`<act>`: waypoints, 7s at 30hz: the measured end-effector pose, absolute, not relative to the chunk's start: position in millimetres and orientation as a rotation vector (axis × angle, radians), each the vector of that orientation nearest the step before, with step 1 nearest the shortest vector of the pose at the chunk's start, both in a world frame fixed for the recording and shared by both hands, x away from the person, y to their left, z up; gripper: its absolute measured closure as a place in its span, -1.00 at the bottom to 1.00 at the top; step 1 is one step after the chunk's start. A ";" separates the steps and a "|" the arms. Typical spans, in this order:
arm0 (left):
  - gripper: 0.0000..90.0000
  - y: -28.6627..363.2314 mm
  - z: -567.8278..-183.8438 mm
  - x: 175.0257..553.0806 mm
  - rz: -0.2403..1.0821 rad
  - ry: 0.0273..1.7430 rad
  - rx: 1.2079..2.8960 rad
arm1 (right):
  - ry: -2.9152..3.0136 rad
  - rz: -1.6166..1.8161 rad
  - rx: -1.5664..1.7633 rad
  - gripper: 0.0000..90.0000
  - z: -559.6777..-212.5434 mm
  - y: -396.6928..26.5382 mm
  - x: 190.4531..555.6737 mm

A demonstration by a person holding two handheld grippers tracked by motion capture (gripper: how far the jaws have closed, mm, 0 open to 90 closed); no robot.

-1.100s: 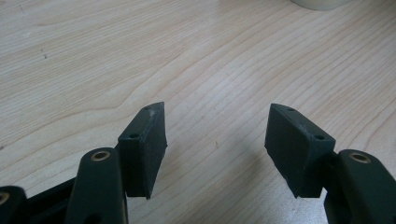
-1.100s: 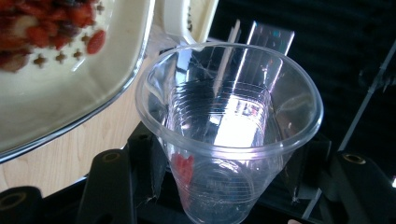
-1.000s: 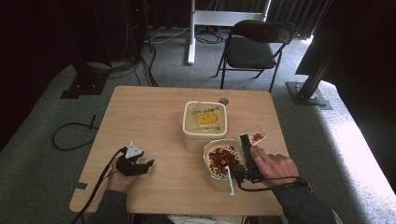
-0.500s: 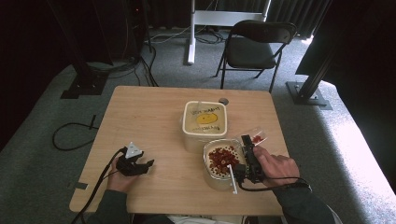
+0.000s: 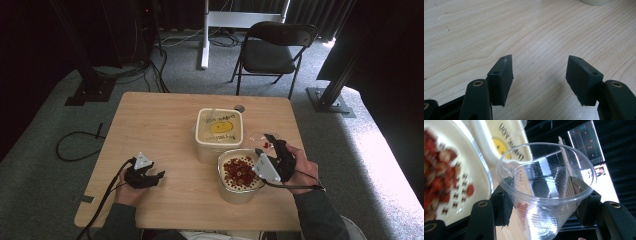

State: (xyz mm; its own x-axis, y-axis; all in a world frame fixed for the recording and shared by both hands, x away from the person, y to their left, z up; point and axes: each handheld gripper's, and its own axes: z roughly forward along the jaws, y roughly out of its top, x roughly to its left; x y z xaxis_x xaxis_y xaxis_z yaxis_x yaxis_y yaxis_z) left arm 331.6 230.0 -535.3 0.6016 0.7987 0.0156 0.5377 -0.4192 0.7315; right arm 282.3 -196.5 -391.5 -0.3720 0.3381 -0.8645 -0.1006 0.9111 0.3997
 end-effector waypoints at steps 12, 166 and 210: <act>-0.13 229.4 -535.2 331.4 0.482 1.048 2.129 | 1.894 0.874 0.447 -0.10 -365.2 -218.6 307.0; -0.12 228.3 -535.5 331.6 0.482 1.046 2.138 | 2.150 1.464 0.953 -0.27 -326.0 -170.9 431.1; -0.12 229.2 -534.9 331.4 0.488 1.048 2.138 | 2.172 1.554 0.956 -0.64 -337.0 -163.7 439.2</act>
